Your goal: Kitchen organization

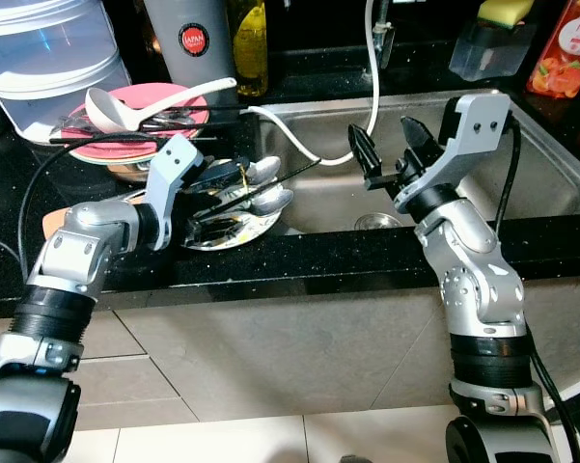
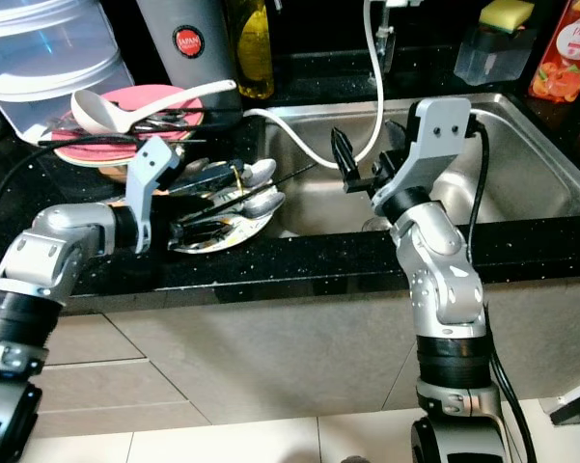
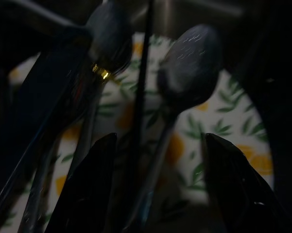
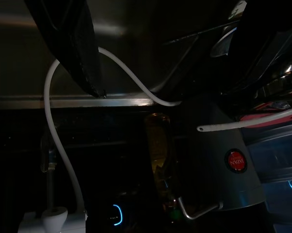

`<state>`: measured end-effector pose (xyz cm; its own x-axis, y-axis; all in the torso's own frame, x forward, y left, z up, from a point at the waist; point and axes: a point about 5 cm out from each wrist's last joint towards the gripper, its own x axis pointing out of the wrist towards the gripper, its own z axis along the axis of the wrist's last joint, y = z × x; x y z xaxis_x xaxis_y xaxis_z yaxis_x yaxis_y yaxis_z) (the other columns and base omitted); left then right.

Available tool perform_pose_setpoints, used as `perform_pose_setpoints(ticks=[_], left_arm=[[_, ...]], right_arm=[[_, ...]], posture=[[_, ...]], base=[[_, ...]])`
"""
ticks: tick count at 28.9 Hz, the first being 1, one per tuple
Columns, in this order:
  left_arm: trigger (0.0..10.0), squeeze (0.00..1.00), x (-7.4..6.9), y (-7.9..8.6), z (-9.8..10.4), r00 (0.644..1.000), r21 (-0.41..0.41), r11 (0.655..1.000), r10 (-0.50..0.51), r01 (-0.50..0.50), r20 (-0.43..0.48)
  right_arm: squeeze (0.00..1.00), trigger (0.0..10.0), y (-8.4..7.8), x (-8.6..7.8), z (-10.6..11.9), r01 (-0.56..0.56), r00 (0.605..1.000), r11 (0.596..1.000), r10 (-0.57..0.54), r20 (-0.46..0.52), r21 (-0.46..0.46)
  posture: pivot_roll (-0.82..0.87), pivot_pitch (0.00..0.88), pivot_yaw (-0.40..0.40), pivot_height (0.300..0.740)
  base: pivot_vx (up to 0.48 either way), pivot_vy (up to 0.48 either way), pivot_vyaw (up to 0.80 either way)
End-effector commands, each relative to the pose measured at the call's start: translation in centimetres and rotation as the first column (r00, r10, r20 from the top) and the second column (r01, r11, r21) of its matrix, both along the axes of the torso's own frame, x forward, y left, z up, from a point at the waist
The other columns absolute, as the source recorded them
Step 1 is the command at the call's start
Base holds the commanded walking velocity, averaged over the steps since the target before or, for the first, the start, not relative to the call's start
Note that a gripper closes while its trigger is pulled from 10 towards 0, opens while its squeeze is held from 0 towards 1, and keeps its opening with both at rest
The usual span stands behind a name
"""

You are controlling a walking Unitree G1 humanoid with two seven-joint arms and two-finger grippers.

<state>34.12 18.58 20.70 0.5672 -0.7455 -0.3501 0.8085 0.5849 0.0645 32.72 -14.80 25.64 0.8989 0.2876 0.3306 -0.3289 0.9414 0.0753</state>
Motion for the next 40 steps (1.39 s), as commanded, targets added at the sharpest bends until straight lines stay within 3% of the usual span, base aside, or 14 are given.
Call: perform_pose_setpoints(ticks=[1, 5, 8, 9, 12, 13, 20, 25, 26, 27, 28, 29, 36, 40], left_arm=[[6.9, 0.00, 0.0, 0.4, -0.2, 1.000, 0.043, 0.999, -0.011, 0.011, -0.008], [6.9, 0.00, 0.3, 0.0, 0.1, 0.999, 0.051, 0.998, -0.035, 0.034, 0.018], [6.0, 0.00, 0.4, -0.1, 0.4, 0.999, 0.056, 0.998, -0.037, 0.035, 0.028], [3.3, 0.00, 0.3, 0.0, 0.4, 0.999, 0.052, 0.998, -0.039, 0.037, 0.032], [3.3, 0.00, 0.3, 0.0, 0.5, 0.999, 0.050, 0.998, -0.041, 0.039, 0.032], [0.0, 0.00, 0.3, 0.1, 0.4, 0.999, 0.057, 0.998, -0.037, 0.035, 0.037], [0.0, 0.00, 0.3, 0.4, -0.4, 0.999, 0.081, 0.997, -0.017, 0.014, 0.032], [0.0, 0.00, 0.3, 0.5, 0.0, 0.998, 0.071, 0.997, 0.000, -0.004, 0.058], [3.1, 0.00, 0.5, 0.4, 0.9, 0.994, 0.052, 0.999, 0.011, -0.017, 0.104], [4.8, 0.00, 0.6, 0.3, 1.3, 0.991, 0.045, 0.999, 0.020, -0.026, 0.132], [4.8, 0.00, 0.6, 0.3, 1.3, 0.991, 0.045, 0.999, 0.020, -0.026, 0.132], [10.0, 0.00, 0.7, 0.2, 1.8, 0.985, 0.041, 0.998, 0.042, -0.049, 0.167], [10.0, 0.00, 0.3, -1.2, 5.5, 0.925, -0.051, 0.997, 0.075, -0.061, 0.372], [10.0, 0.00, -0.1, -1.9, 5.9, 0.915, -0.050, 0.998, 0.047, -0.029, 0.401]], right_arm=[[0.00, 10.0, 0.2, -0.2, 0.0, -0.003, 1.000, 1.000, 0.003, 0.006, -0.010], [0.00, 10.0, 0.1, -0.3, 0.1, 0.000, 1.000, 1.000, 0.000, 0.008, -0.010], [0.00, 10.0, 0.1, -0.3, 0.1, 0.003, 1.000, 1.000, -0.003, 0.009, -0.010], [0.00, 10.0, 0.0, -0.3, 0.1, 0.005, 1.000, 1.000, -0.005, 0.009, -0.009], [0.00, 10.0, 0.0, -0.3, 0.1, 0.006, 1.000, 1.000, -0.005, 0.009, -0.009], [0.00, 10.0, 0.0, -0.3, 0.1, 0.007, 1.000, 1.000, -0.007, 0.008, -0.008], [0.00, 10.0, 0.1, -0.1, 0.1, -0.001, 1.000, 1.000, 0.001, 0.008, -0.005], [0.00, 10.0, 0.1, 0.0, 0.1, -0.003, 1.000, 1.000, 0.003, 0.008, -0.006], [0.00, 10.0, 0.2, 0.0, 0.1, -0.004, 1.000, 1.000, 0.004, 0.009, -0.007], [0.00, 10.0, 0.2, 0.0, 0.2, -0.004, 1.000, 1.000, 0.004, 0.009, -0.007], [0.00, 10.0, 0.2, 0.0, 0.2, -0.004, 1.000, 1.000, 0.004, 0.009, -0.007], [0.00, 10.0, 0.2, 0.0, 0.2, -0.003, 1.000, 1.000, 0.004, 0.009, -0.008], [0.00, 10.0, 0.3, -0.3, 0.3, -0.030, 0.999, 1.000, 0.030, 0.013, -0.005], [0.00, 10.0, 0.8, -0.5, 0.3, -0.078, 0.997, 0.997, 0.078, 0.005, 0.025]], posture=[[0.00, 0.036, 0.038, 0.740], [0.00, 0.037, 0.040, 0.740], [0.00, 0.038, 0.042, 0.740], [0.00, 0.039, 0.043, 0.740], [0.00, 0.039, 0.043, 0.740], [0.00, 0.039, 0.041, 0.740], [0.01, 0.040, 0.033, 0.740], [0.01, 0.038, 0.030, 0.740], [0.01, 0.038, 0.030, 0.740], [0.01, 0.038, 0.030, 0.740], [0.01, 0.038, 0.030, 0.740], [0.01, 0.038, 0.030, 0.740], [0.00, 0.037, 0.025, 0.740], [0.00, 0.037, 0.023, 0.740]], base=[[0.000, 0.000, 0.00], [0.000, 0.000, 0.00], [0.000, 0.000, 0.00], [0.000, 0.000, 0.00], [0.000, 0.000, 0.00], [0.000, 0.000, 0.00], [0.000, 0.000, 0.00], [0.000, 0.000, 0.00], [0.000, 0.000, 0.00], [0.000, 0.000, 0.00], [0.000, 0.000, 0.00], [0.000, 0.000, 0.00], [0.000, 0.000, 0.00], [0.000, 0.000, 0.00]])
